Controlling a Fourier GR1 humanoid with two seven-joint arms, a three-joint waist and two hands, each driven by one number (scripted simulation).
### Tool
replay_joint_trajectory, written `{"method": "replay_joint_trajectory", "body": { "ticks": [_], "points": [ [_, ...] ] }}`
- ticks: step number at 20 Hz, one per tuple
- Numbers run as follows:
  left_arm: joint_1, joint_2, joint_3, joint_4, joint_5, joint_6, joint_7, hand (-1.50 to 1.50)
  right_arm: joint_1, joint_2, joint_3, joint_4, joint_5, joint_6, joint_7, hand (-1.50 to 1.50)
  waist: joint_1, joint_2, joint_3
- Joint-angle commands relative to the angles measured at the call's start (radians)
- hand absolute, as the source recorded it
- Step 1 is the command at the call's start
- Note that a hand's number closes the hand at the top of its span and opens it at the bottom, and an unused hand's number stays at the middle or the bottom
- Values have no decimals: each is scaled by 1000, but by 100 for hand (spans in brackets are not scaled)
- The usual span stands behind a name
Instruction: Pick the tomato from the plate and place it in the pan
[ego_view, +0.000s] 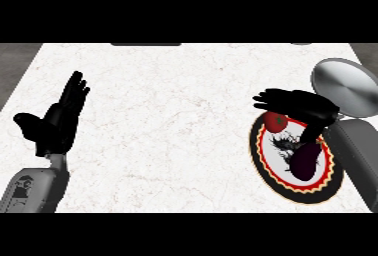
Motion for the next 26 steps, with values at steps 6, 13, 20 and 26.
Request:
{"method": "replay_joint_trajectory", "body": {
  "ticks": [6, 13, 20, 26],
  "points": [
    [-47, -35, 8, 9, -51, 21, 39, 0, -79, 101, -17, 177, 131, -41, 15, -150, 2, 1, 0],
    [53, -25, 21, -101, -26, -26, 58, 0, -20, 79, -10, 109, 159, -108, -117, 150, 0, -2, 0],
    [7, -47, 11, -107, -62, -11, 86, 0, -103, 119, -84, 304, 173, -215, -176, 150, 14, 3, 1],
    [41, -11, 60, -61, -46, -25, 46, 0, 17, 196, -193, 258, 96, 31, 394, 150, -51, -22, -6]
  ]
}}
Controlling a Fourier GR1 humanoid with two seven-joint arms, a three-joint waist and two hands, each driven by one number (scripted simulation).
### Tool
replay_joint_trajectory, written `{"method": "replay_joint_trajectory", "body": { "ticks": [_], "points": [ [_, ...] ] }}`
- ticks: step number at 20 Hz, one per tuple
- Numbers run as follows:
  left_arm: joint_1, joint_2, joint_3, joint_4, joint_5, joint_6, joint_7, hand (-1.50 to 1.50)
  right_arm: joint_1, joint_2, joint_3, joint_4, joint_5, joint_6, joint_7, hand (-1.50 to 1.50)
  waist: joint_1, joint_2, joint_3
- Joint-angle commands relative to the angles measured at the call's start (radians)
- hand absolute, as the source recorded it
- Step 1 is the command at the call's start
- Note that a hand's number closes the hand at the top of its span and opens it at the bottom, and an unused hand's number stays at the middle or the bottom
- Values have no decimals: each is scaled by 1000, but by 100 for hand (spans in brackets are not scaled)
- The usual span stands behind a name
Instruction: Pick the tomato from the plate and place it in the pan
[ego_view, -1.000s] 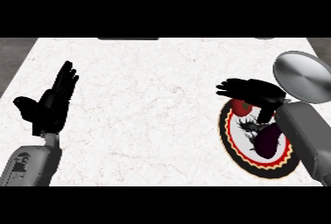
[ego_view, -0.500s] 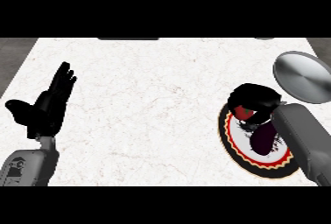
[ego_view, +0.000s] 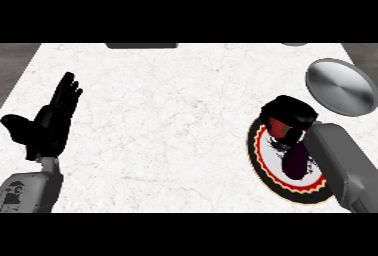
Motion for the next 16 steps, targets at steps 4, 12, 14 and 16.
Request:
{"method": "replay_joint_trajectory", "body": {
  "ticks": [4, 12, 14, 16],
  "points": [
    [25, 6, 23, 22, 0, 9, -5, 0, 31, 119, -155, -49, -72, -5, 534, 150, -50, -14, 1],
    [43, 29, 49, 20, 14, -13, -25, 0, 66, 164, -201, -509, -117, -38, 785, 150, -48, -11, 3],
    [45, -5, 34, 23, 3, 11, -36, 0, 121, 151, -212, -635, -117, -32, 849, 150, -51, -9, 4],
    [8, 2, 17, -1, 3, -4, 2, 0, 146, 151, -225, -747, -123, 15, 937, 150, -30, -1, 5]
  ]
}}
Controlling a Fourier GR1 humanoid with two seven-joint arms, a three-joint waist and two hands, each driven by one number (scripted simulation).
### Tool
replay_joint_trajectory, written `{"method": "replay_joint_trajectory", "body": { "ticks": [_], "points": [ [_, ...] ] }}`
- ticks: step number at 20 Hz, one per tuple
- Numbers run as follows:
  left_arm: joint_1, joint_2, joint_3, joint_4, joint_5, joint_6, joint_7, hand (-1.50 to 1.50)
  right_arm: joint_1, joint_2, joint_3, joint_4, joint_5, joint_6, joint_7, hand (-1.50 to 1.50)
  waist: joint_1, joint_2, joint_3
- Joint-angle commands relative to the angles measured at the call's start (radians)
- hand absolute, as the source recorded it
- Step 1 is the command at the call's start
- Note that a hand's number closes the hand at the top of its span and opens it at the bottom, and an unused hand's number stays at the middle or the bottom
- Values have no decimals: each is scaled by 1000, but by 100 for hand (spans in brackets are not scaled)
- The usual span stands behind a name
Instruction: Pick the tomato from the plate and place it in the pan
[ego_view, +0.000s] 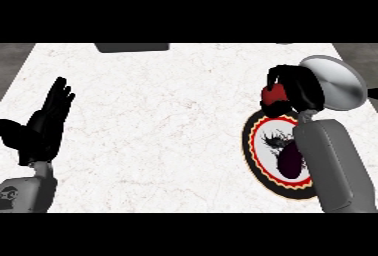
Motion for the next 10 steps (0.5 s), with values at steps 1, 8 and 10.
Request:
{"method": "replay_joint_trajectory", "body": {
  "ticks": [1, 8, 10],
  "points": [
    [-35, -20, -4, 8, 1, 10, 11, 0, 74, -22, -58, -258, -66, 57, 100, 150, 12, 11, 2],
    [-9, -29, -25, -7, -11, -14, -16, 0, 37, -73, -288, -256, -283, 84, 106, 150, 53, 23, 4],
    [-68, -20, -28, -5, -24, -7, 24, 0, -36, -133, -362, -93, -319, 56, 45, 150, 63, 28, 4]
  ]
}}
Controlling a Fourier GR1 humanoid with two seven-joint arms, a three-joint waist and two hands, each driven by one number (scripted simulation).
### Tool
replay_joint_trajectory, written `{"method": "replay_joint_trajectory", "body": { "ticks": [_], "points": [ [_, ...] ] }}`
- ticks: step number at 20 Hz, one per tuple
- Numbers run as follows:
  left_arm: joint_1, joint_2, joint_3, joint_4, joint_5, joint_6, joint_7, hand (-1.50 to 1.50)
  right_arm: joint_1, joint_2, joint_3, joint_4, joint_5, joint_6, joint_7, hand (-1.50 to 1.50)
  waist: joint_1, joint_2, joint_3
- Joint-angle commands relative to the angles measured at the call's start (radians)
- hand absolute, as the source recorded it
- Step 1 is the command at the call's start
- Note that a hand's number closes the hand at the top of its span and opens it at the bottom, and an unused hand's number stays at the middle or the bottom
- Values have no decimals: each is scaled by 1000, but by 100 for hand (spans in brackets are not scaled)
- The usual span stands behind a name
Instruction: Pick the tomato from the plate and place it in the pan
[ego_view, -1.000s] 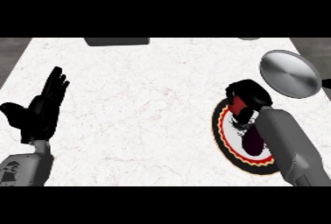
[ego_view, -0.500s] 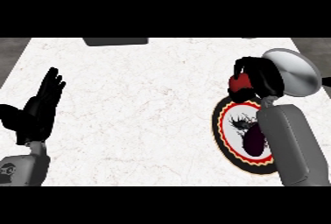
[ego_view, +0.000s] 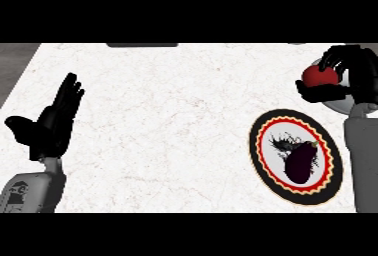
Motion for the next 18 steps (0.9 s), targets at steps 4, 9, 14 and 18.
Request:
{"method": "replay_joint_trajectory", "body": {
  "ticks": [4, 9, 14, 18],
  "points": [
    [-34, -8, 10, 39, -4, -5, -16, 0, -73, -213, -170, 330, -46, -89, -208, 150, 26, 12, 1],
    [-48, -49, -43, 22, -42, 18, -7, 0, -152, -306, -203, 639, 9, -238, -360, 150, 52, 22, 3],
    [-72, -2, 6, 21, 14, -39, -3, 0, -153, -407, -236, 812, 54, -353, -440, 150, 76, 36, 6],
    [-90, -30, -37, 16, -10, -34, -5, 0, -194, -416, -263, 923, 46, -404, -467, 150, 96, 46, 9]
  ]
}}
